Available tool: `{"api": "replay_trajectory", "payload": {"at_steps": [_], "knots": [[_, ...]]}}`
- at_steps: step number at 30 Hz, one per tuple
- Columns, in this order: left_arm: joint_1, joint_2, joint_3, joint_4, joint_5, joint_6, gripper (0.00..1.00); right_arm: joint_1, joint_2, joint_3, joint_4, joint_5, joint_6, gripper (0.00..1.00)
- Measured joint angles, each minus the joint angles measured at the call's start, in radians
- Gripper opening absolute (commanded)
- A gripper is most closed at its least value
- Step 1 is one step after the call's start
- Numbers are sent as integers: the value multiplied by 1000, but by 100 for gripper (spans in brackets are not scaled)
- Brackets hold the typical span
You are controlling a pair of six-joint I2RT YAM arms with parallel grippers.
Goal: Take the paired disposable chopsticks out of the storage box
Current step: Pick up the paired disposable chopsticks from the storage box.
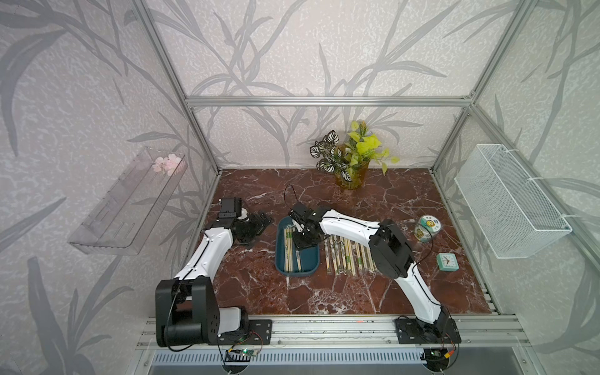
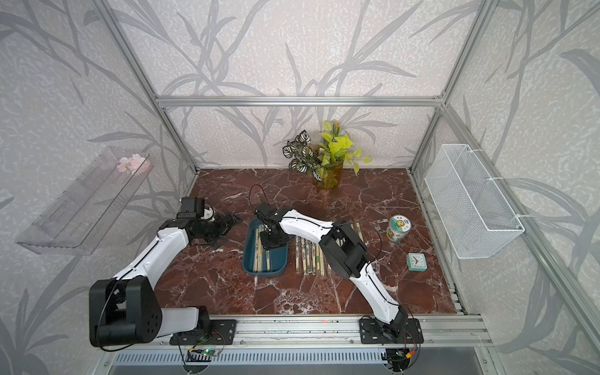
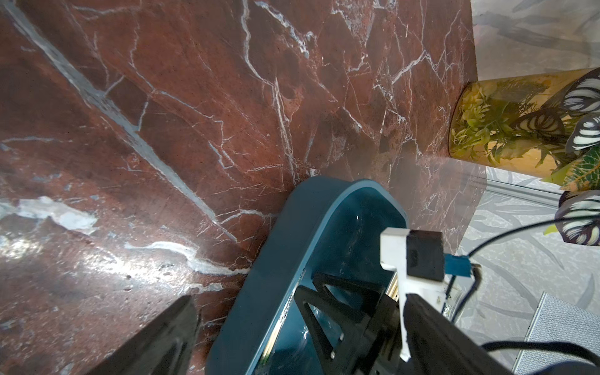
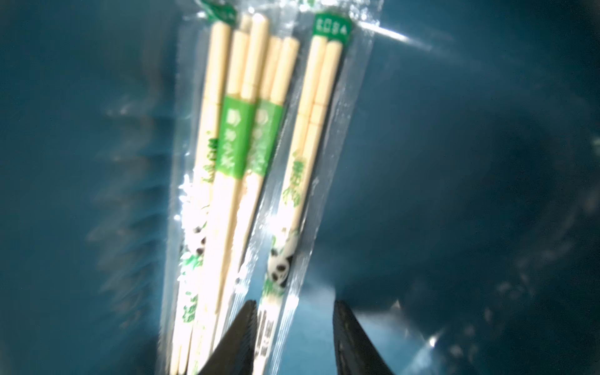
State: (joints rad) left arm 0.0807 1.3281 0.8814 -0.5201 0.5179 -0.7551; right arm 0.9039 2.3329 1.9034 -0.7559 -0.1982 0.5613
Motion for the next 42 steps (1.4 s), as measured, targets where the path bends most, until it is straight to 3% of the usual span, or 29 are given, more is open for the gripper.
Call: {"api": "replay_trajectory", "payload": {"at_steps": [9,16,20,33,42], "knots": [[0,-6,0,2,2,0,100,3,69,123,-72,-2,11,37],[0,-8,-2,13,4,0,100,27,130,240,-159,34,7,26],[0,-10,-3,19,4,0,100,33,135,245,-175,52,10,16],[0,-12,-13,27,8,0,100,34,135,246,-183,61,19,0],[0,-12,-13,27,26,0,100,21,98,221,-188,67,38,0]]}}
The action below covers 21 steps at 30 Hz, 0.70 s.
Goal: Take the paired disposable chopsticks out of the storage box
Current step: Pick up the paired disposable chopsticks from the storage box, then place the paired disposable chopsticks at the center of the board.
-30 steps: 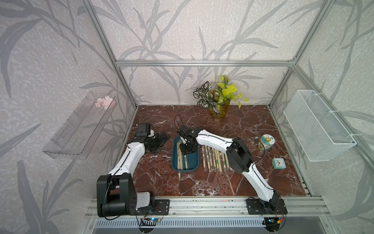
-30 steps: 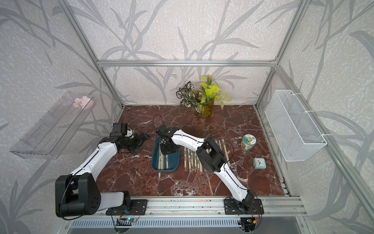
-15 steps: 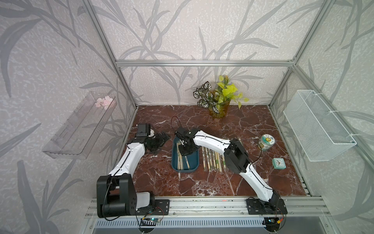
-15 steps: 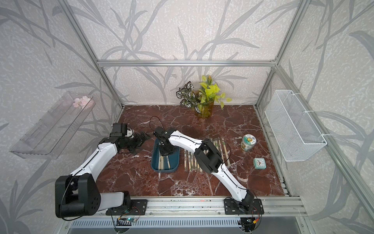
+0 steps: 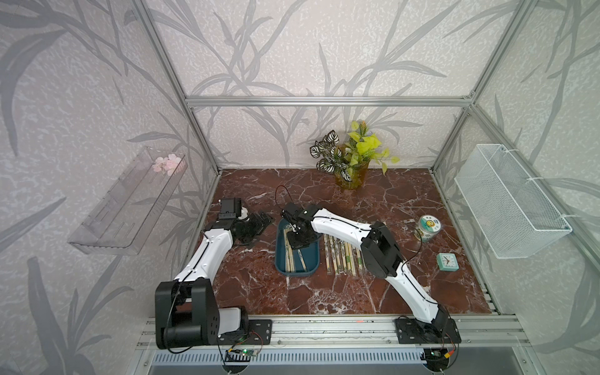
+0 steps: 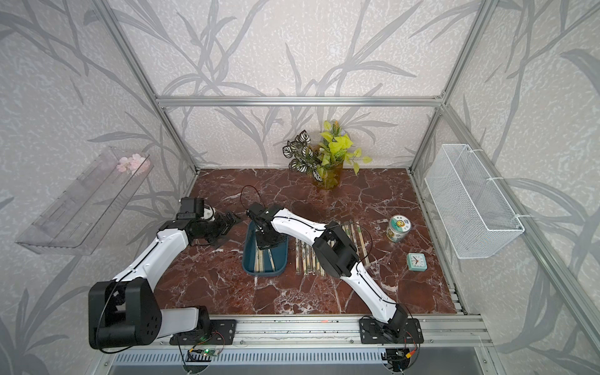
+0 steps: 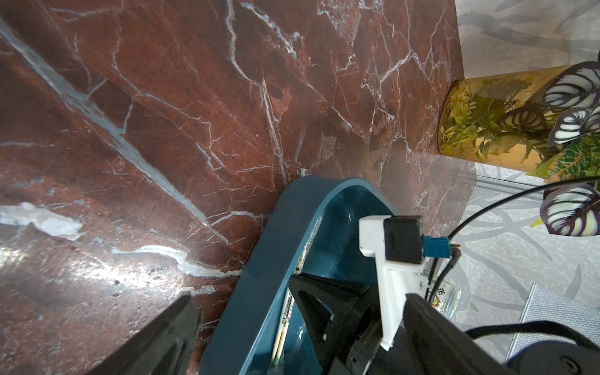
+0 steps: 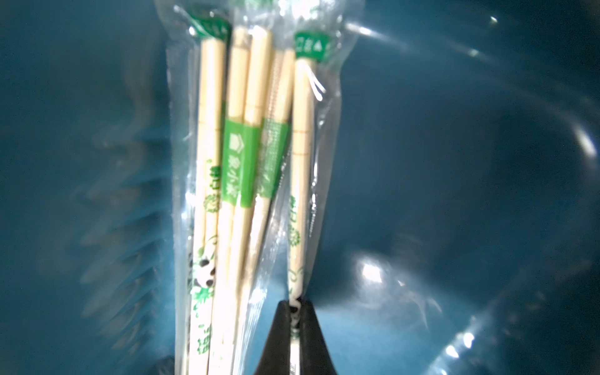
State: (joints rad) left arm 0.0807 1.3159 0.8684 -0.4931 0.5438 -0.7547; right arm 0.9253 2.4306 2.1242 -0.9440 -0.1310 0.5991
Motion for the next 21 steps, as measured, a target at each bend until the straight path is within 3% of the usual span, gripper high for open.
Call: {"api": "replay_trajectory", "payload": {"at_steps": [13,21], "knots": [[0,0,0,29,39,-8,100,-61,-191,-87,32,18,40,0],[-41,0,0,48,45,-37,100,-138,-356,-242,97,18,57,0]]}}
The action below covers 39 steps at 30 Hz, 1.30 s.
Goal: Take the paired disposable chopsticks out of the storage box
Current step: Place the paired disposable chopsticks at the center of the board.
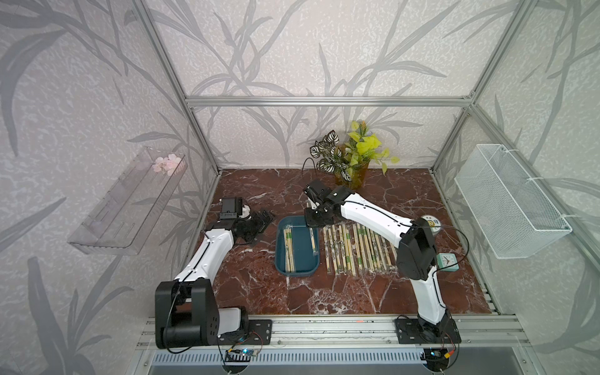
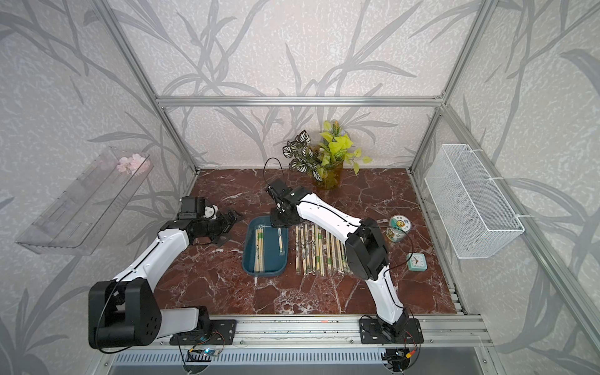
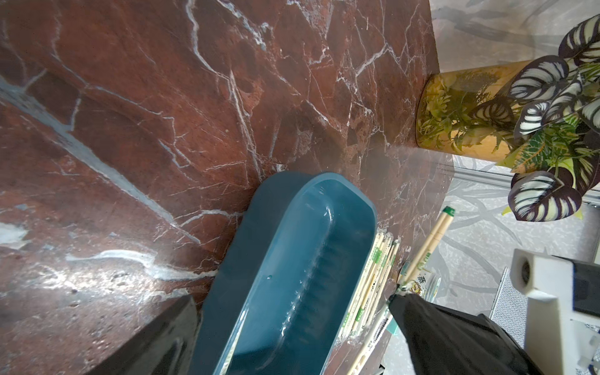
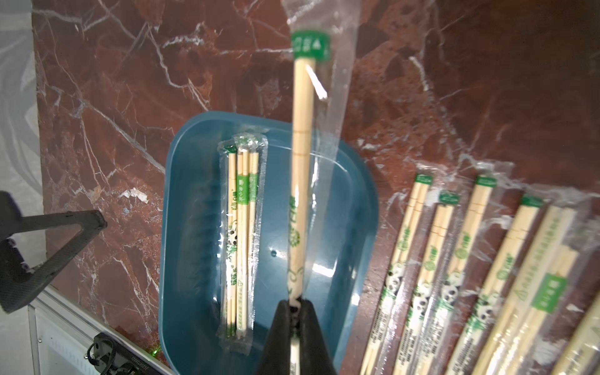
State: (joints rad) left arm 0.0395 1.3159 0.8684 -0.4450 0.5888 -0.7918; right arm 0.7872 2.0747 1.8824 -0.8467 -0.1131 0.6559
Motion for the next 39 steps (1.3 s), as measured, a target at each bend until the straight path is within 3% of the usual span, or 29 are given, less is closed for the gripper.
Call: {"api": "replay_trajectory", "payload": {"at_steps": [9,17,39], "knots": [[-144,3,3,21,-23,-46,100,-136,-192,-312,78,11,-35,0],[-225,37,50,37,-45,-69,100,-211,-238,-515,117,37,-105,0],[-275,72,66,43,-77,-84,100,-212,-237,-618,152,87,-168,0]]}}
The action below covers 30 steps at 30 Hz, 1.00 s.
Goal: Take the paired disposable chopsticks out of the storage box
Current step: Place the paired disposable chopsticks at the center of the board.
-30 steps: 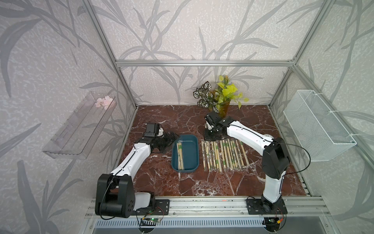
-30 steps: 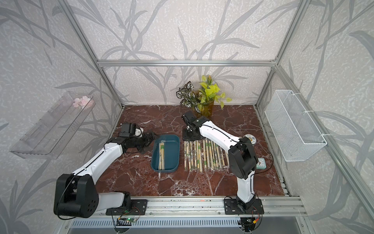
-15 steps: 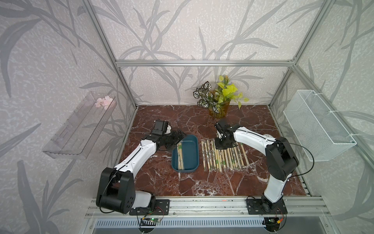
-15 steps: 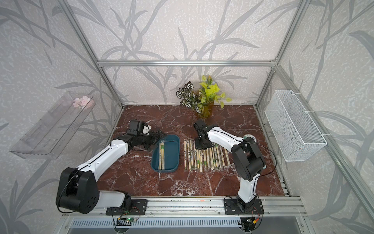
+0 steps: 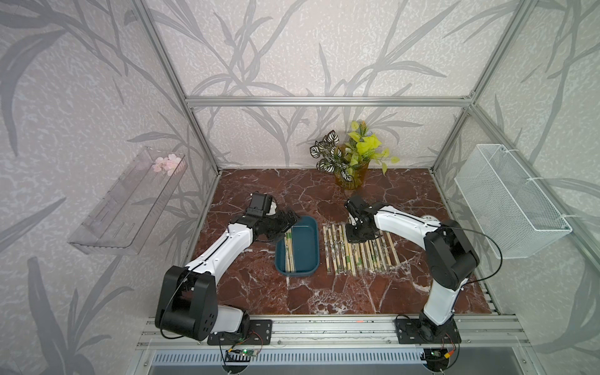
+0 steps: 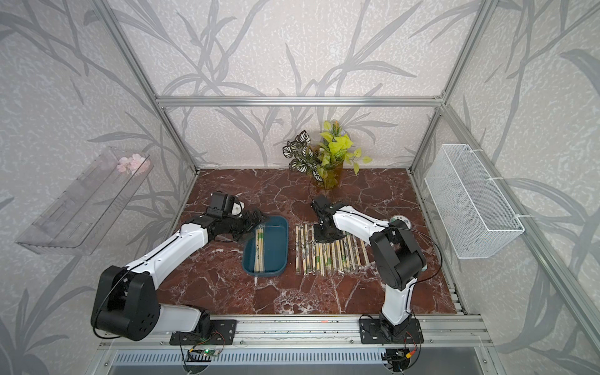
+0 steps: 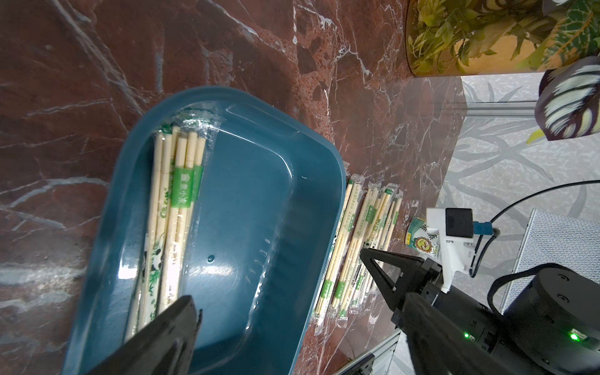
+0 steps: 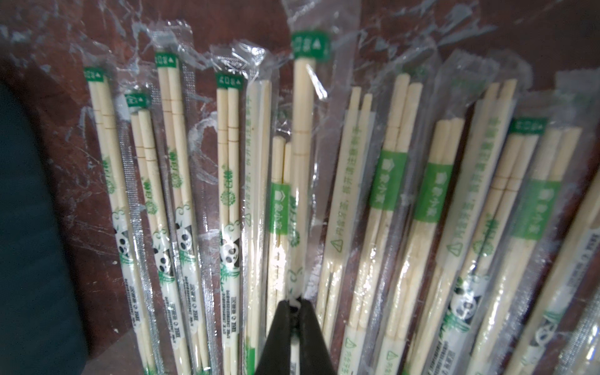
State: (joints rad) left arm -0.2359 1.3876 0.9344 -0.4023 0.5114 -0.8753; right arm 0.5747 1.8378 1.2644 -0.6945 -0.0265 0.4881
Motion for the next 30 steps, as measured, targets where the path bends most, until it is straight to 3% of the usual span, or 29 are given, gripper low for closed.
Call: {"api": "replay_trajectory", "payload": {"at_steps": [7,15,30], "knots": [[0,0,0,0,-9,0,100,0,10,-3,7,0,1,5],[0,1,0,0,-12,0,100,-1,25,-5,10,1,7,21],[0,6,1,4,-21,5,100,15,-46,30,-3,-24,29,27]]}}
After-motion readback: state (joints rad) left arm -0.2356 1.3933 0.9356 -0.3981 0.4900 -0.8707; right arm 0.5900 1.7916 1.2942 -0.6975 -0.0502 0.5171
